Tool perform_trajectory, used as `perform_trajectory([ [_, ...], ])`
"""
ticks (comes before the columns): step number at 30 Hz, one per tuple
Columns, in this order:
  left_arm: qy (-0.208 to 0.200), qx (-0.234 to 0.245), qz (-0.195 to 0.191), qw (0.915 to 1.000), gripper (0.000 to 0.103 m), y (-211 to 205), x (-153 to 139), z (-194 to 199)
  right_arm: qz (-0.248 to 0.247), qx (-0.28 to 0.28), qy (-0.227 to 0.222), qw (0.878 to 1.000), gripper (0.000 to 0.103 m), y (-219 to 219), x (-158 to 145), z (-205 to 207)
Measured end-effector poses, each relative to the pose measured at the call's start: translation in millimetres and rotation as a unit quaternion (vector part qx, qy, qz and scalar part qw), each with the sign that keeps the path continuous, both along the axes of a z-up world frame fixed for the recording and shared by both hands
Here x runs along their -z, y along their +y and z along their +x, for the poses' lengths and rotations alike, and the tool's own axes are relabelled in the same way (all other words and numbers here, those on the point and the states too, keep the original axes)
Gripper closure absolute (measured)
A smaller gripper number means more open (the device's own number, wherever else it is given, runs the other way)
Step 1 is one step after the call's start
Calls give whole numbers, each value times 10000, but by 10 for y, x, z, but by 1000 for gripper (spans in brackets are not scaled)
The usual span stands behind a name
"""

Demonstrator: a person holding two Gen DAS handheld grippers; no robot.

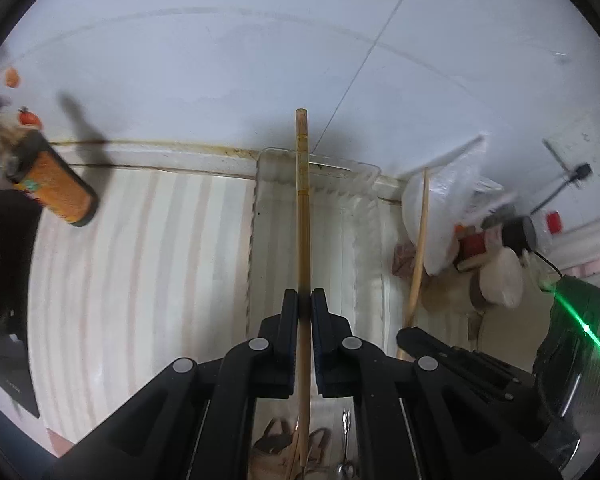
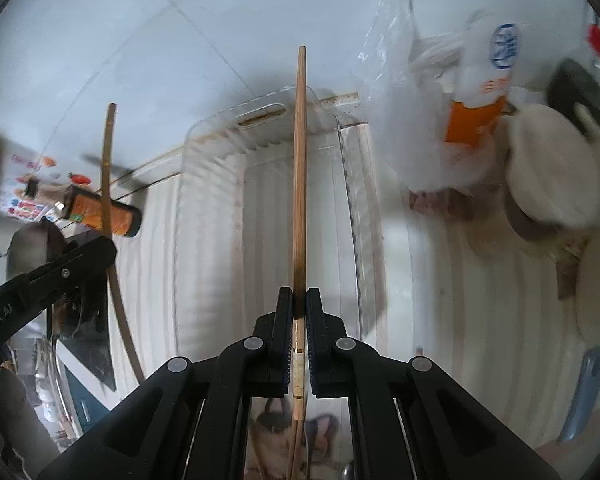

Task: Organize utensils
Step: 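Carry both chopsticks over the clear basket and open both tools, then grasp the green-banded chopstick with the left tool while the right tool grasps a labeled chopstick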

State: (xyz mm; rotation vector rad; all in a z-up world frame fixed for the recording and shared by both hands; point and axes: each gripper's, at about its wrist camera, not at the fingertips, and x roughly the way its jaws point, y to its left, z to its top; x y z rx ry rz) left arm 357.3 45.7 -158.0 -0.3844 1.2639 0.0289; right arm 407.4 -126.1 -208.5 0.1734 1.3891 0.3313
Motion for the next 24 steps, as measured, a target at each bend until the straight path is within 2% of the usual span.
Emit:
perform_trajectory([
  [2, 168, -24, -102, 9998, 99, 12, 156, 142, -65, -66, 77, 9999, 96, 53, 105, 117],
  [5, 357, 58, 27, 9993, 97, -5, 282, 249, -230, -198, 178, 9994, 96, 110, 270, 227],
  [6, 391, 33, 39, 9992, 97, 0, 299, 244, -286, -234, 206, 9991, 92, 116, 300, 246],
  [9, 313, 20, 258, 9992, 91, 15, 282, 159, -287, -165, 140, 9994, 63, 35, 286, 207],
  [11, 237, -67, 471, 9986, 81, 34, 252, 37, -382, -105, 17, 9992, 60, -37, 254, 129],
  [13, 93, -136, 940, 9954, 55, 40, 203, -121, -549, -100, -189, 9983, 54, -97, 190, 17],
  [14, -43, -201, 1201, 9925, 50, 42, 165, -221, -658, -94, -305, 9973, 52, -134, 144, -51],
  [15, -114, -246, 1343, 9906, 36, 46, 143, -280, -779, -75, -415, 9961, 47, -180, 102, -122],
  [16, -213, -289, 1484, 9883, 27, 46, 116, -380, -856, -58, -504, 9950, 45, -233, 65, -197],
  [17, -319, -347, 1603, 9859, 24, 45, 89, -483, -901, -36, -572, 9943, 42, -274, 30, -271],
  [19, -466, -411, 1736, 9829, 3, 41, 46, -639, -952, 69, -719, 9928, 33, -377, -27, -429],
  [20, -519, -438, 1754, 9821, 0, 51, 37, -711, -937, 132, -773, 9925, 31, -427, -43, -492],
  [24, -561, -513, 1784, 9810, 0, 34, 15, -1008, -824, 342, -970, 9913, 25, -625, -99, -789],
])
